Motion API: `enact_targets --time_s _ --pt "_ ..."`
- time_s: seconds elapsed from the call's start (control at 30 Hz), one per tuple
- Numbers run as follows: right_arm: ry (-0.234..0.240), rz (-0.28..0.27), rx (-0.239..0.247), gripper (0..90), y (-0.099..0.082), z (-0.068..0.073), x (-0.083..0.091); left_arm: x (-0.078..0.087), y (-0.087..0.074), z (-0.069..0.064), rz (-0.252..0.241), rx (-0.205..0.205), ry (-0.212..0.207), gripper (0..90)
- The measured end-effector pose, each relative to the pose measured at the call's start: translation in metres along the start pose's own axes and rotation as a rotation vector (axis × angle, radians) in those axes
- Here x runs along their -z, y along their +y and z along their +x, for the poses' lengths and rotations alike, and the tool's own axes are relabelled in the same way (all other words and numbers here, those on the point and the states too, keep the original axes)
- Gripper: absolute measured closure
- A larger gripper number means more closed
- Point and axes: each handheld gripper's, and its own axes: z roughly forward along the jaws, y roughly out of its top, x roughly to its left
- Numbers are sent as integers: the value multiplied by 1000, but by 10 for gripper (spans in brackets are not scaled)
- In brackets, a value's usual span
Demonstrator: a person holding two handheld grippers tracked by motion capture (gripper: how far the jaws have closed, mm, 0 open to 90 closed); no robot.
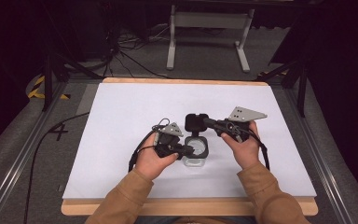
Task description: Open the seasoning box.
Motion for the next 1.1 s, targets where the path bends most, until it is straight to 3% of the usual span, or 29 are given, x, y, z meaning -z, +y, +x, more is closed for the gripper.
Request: enact_targets --time_s 0.13,0.27,0.37,0.5,0.8,0.93,1.1 --pt "-12 3 3 823 6 0 12 26 5 0 -46 -3 41 781" --pt "-26 6 -12 734 8 -2 24 46 5 3 -51 11 93 700" --pt "-48 12 -12 711 8 -8 32 60 4 8 -64 32 116 666" --pt "-76 24 -51 679 3 -20 45 77 0 17 -60 48 174 617" --pt "-130 45 -104 639 -4 -39 69 97 -14 40 -62 95 241 521" --pt "-172 81 -121 617 -8 -49 77 104 -22 52 -56 108 255 477" --pt "-215 148 -147 554 -15 -60 82 113 -38 72 -40 166 321 431"
